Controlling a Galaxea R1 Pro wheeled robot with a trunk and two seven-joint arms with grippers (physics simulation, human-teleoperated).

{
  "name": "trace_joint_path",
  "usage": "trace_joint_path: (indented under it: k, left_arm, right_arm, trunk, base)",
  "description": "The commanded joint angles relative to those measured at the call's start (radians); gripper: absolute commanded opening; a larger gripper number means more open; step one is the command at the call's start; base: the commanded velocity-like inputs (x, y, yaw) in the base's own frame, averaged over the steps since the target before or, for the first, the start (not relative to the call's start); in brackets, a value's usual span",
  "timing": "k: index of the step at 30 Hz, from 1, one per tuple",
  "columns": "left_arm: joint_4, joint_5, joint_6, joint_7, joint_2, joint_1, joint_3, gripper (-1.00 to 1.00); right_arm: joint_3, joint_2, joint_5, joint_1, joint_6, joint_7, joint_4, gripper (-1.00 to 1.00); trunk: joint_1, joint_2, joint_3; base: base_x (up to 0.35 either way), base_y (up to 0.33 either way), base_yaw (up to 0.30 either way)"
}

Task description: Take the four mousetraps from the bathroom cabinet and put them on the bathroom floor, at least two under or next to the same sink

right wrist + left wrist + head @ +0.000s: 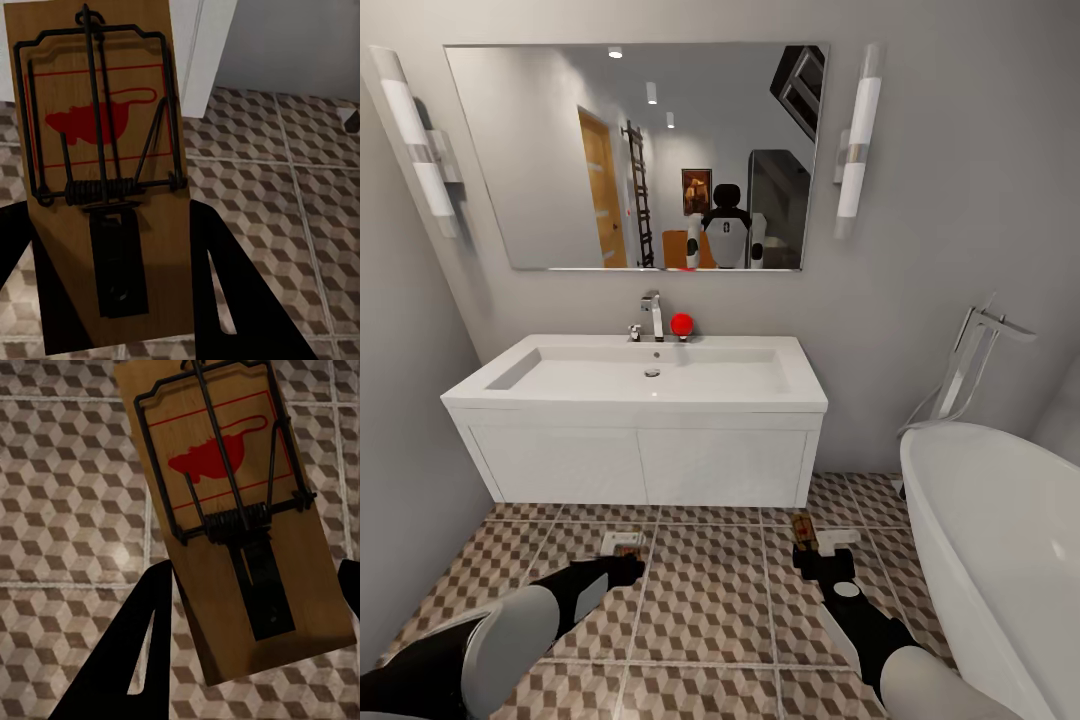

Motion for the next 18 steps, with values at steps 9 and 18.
trace_joint_path:
  k: [9,18]
  left_arm:
    - [0.001,-0.011,-0.041,-0.001,0.000,0.006,0.008,-1.00]
    - [-0.004,-0.011,-0.029,0.005,-0.013,0.006,0.014,-1.00]
  right_arm:
    - [0.008,-0.001,-0.006,-0.001,-0.015,-0.007,0.001,-1.00]
    - [0.004,0.000,-0.008,-0.001,-0.014,-0.008,0.006,-1.00]
  trunk:
    - [0.000,-0.001,-0.001]
    - [0.000,-0.001,-0.001]
  base:
    - [0.000,0.000,0.000]
    - [0.000,0.000,0.000]
